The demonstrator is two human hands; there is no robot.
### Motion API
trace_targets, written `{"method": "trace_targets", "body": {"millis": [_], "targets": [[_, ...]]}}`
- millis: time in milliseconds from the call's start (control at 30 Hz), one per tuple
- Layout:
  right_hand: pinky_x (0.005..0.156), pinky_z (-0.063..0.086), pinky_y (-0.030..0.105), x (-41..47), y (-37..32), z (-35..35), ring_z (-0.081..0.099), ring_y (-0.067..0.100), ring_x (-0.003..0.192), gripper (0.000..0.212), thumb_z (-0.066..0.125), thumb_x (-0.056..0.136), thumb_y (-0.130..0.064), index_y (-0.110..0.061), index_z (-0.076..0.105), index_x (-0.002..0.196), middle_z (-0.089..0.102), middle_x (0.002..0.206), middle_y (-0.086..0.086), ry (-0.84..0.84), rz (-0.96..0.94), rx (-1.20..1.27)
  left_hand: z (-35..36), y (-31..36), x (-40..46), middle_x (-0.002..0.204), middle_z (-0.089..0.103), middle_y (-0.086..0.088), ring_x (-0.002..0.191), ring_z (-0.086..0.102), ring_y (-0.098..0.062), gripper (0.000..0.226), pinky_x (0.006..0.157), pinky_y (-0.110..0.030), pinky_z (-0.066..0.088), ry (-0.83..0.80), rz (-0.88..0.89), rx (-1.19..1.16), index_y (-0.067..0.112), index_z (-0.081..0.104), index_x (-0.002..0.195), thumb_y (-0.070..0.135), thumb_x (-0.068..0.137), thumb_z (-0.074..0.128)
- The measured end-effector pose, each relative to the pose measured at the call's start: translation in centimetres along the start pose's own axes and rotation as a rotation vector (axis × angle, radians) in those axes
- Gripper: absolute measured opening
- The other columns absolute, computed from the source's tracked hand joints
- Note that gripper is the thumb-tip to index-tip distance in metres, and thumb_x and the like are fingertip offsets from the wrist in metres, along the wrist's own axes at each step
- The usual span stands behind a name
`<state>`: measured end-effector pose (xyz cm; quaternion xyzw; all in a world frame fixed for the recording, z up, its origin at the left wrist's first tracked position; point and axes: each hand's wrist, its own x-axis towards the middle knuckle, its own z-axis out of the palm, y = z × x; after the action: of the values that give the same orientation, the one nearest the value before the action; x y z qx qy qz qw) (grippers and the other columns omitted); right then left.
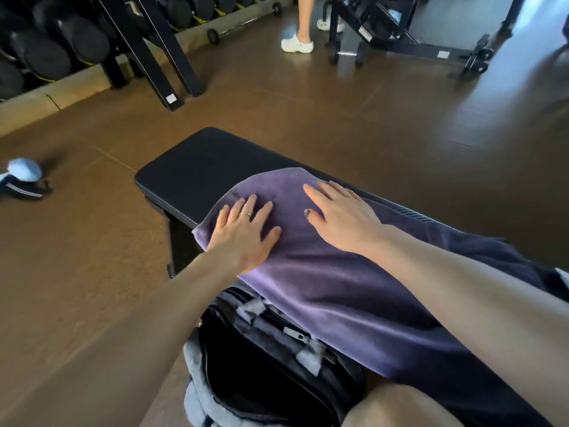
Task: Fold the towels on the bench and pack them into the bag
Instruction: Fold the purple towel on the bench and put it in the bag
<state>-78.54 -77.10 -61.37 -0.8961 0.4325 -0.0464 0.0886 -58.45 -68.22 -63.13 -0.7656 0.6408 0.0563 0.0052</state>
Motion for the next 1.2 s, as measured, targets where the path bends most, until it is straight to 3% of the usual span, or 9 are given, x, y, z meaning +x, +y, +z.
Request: {"method": "trace_targets", "body": {"millis": [200, 333, 433, 567, 667, 867, 967, 1100, 1200], "targets": [[0.126, 0.009, 0.041, 4.5, -0.6, 1.3, 0.005, 0.022, 0.155, 0.056, 0.019, 0.108, -0.045, -0.028, 0.008, 0.161, 0.006, 0.169, 0.002, -0.099, -0.055, 0.004, 0.6, -0.1, 1.3, 0.17, -0.006, 0.005, 0.156, -0.008, -0.019, 0.065, 0.126, -0.046, -0.002, -0.009, 0.026, -0.018, 0.041, 0.004, 0.16, 0.063, 0.1, 0.015], [0.117, 0.029, 0.045, 6.8, 0.8, 1.4, 0.035, 0.028, 0.144, 0.048, 0.025, 0.108, -0.039, -0.024, 0.037, 0.151, 0.037, 0.156, 0.004, 0.029, 0.061, -0.046, 1.1, 0.2, 1.7, 0.17, -0.004, 0.009, 0.156, -0.007, -0.016, 0.067, 0.126, -0.047, -0.003, 0.032, -0.009, -0.022, 0.045, 0.006, 0.159, 0.066, 0.096, 0.013], [0.098, 0.044, 0.042, 8.7, -0.1, 0.3, 0.055, 0.032, 0.12, 0.037, 0.04, 0.105, -0.033, -0.018, 0.049, 0.138, 0.057, 0.134, 0.01, 0.207, 0.151, 0.129, 1.2, 0.3, 2.2, 0.17, -0.005, 0.011, 0.156, -0.008, -0.015, 0.07, 0.126, -0.047, -0.003, 0.049, -0.012, -0.031, 0.046, 0.005, 0.159, 0.069, 0.093, 0.009], [0.097, 0.043, 0.042, 11.1, -1.1, -0.3, 0.052, 0.031, 0.122, 0.039, 0.04, 0.104, -0.03, -0.028, 0.052, 0.141, 0.059, 0.136, 0.007, 0.062, 0.123, 0.189, 1.3, 0.3, 2.7, 0.17, -0.003, 0.01, 0.156, -0.006, -0.015, 0.073, 0.126, -0.047, -0.002, 0.086, 0.015, -0.016, 0.044, 0.006, 0.158, 0.07, 0.091, 0.003], [0.075, 0.044, 0.029, 11.4, -1.3, -0.2, 0.056, 0.02, 0.096, 0.023, 0.053, 0.097, -0.017, -0.021, 0.071, 0.11, 0.064, 0.112, 0.002, 0.121, 0.119, 0.306, 1.4, 0.3, 2.6, 0.17, -0.003, 0.009, 0.156, -0.005, -0.016, 0.076, 0.126, -0.046, -0.003, 0.095, 0.018, -0.016, 0.044, 0.006, 0.159, 0.07, 0.088, -0.002], [0.071, 0.044, 0.035, 11.7, -1.7, -2.1, 0.054, 0.019, 0.086, 0.031, 0.063, 0.082, -0.023, -0.016, 0.054, 0.111, 0.058, 0.1, -0.001, 0.065, 0.402, 0.801, 1.5, 0.5, 2.5, 0.17, -0.002, 0.009, 0.156, -0.004, -0.015, 0.072, 0.126, -0.045, -0.003, 0.114, 0.01, -0.007, 0.044, 0.006, 0.159, 0.07, 0.092, 0.003], [0.078, 0.039, 0.032, 12.6, -1.6, -3.1, 0.056, 0.027, 0.104, 0.033, 0.047, 0.1, -0.037, -0.015, 0.053, 0.124, 0.058, 0.116, 0.005, -0.093, 0.485, 0.608, 1.5, 0.5, 2.4, 0.17, -0.001, 0.009, 0.156, -0.002, -0.015, 0.076, 0.126, -0.045, -0.001, 0.118, 0.009, -0.011, 0.044, 0.007, 0.159, 0.07, 0.089, -0.002], [0.056, 0.036, 0.028, 13.5, -1.6, -4.1, 0.049, 0.03, 0.078, 0.021, 0.055, 0.097, -0.022, -0.014, 0.057, 0.078, 0.054, 0.077, 0.007, -0.123, 0.41, 0.402, 1.5, 0.5, 2.4, 0.17, -0.001, 0.008, 0.156, -0.002, -0.015, 0.076, 0.126, -0.045, -0.001, 0.123, 0.01, -0.007, 0.043, 0.009, 0.159, 0.07, 0.089, -0.001], [0.071, 0.044, 0.028, 13.2, -1.6, -4.3, 0.054, 0.024, 0.086, 0.02, 0.065, 0.089, -0.013, -0.009, 0.067, 0.109, 0.065, 0.104, 0.012, -0.198, 0.38, 0.565, 1.4, 0.5, 2.3, 0.17, -0.001, 0.007, 0.156, -0.002, -0.016, 0.077, 0.126, -0.045, -0.002, 0.126, 0.01, -0.013, 0.042, 0.01, 0.16, 0.069, 0.089, -0.001]]}}
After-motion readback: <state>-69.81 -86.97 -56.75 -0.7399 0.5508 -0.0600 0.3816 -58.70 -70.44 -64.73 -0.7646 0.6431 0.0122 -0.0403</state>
